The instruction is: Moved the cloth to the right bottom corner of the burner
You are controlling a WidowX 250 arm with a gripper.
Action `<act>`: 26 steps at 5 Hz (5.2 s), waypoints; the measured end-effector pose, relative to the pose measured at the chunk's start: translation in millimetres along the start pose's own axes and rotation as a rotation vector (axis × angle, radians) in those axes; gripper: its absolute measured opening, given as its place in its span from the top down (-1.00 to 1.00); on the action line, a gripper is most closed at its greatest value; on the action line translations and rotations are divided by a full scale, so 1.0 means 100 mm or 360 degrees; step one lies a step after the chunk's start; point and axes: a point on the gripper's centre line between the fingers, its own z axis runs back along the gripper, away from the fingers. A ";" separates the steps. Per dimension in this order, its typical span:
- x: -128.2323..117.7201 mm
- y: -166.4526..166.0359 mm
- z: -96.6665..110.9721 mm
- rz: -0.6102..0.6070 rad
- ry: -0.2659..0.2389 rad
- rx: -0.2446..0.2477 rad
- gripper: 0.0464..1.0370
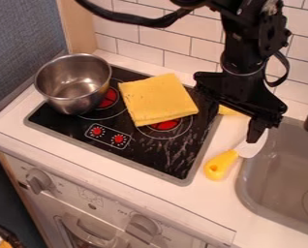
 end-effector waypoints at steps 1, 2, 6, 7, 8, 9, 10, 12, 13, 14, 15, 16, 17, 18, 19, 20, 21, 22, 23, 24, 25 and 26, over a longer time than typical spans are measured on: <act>-0.05 0.01 -0.06 0.0009 0.0043 0.0011 -0.93; -0.05 0.33 -0.07 0.0144 0.0095 0.0100 -0.93; 0.61 0.85 -0.05 0.0389 0.0075 0.0128 -0.93; 0.71 1.05 -0.08 0.0464 0.0083 0.0157 -0.93; 0.69 1.27 -0.19 0.0569 0.0127 0.0195 -0.93; 0.63 1.43 -0.27 0.0619 0.0163 0.0249 -0.93; 0.56 1.55 -0.36 0.0668 0.0202 0.0256 -0.93; 0.33 1.70 -0.54 0.0775 0.0270 0.0214 -0.93; 0.26 1.77 -0.61 0.0783 0.0318 0.0286 -0.93; 0.18 1.71 -0.69 0.0796 0.0345 0.0267 -0.93; 0.15 1.65 -0.71 0.0776 0.0361 0.0266 -0.93; 0.11 1.62 -0.74 0.0771 0.0359 0.0260 -0.93; 0.06 1.58 -0.75 0.0798 0.0350 0.0263 -0.93; 0.00 1.56 -0.74 0.0813 0.0359 0.0264 -0.93; -0.07 1.52 -0.72 0.0834 0.0365 0.0259 -0.92; -0.15 1.43 -0.69 0.0828 0.0373 0.0252 -0.92; -0.27 1.35 -0.65 0.0832 0.0379 0.0247 -0.92; -0.39 1.26 -0.59 0.0813 0.0397 0.0242 -0.92; -0.50 1.13 -0.53 0.0784 0.0413 0.0221 -0.92; -0.62 1.01 -0.43 0.0743 0.0413 0.0216 -0.92; -0.72 0.95 -0.39 0.0718 0.0425 0.0219 -0.92; -0.75 0.92 -0.39 0.0703 0.0441 0.0222 -0.92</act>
